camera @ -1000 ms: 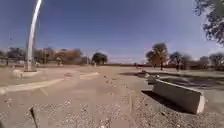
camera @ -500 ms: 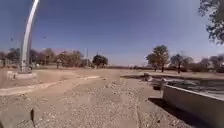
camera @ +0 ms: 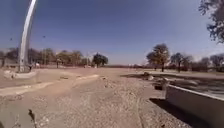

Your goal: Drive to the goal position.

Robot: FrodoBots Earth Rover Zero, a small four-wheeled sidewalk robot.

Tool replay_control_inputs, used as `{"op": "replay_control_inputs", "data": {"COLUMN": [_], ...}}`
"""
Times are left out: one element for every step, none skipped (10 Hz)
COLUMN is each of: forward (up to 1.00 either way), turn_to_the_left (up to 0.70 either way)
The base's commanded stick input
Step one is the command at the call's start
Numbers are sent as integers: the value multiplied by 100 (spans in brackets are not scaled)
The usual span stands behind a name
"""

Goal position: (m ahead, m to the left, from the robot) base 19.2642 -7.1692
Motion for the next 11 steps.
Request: {"op": "replay_control_inputs", "data": {"forward": [50,50,50,50,50,50,50,50,50,50,50], "turn_to_the_left": [0,0,0,0,0,0,-18,-50,-50,-50,-26]}}
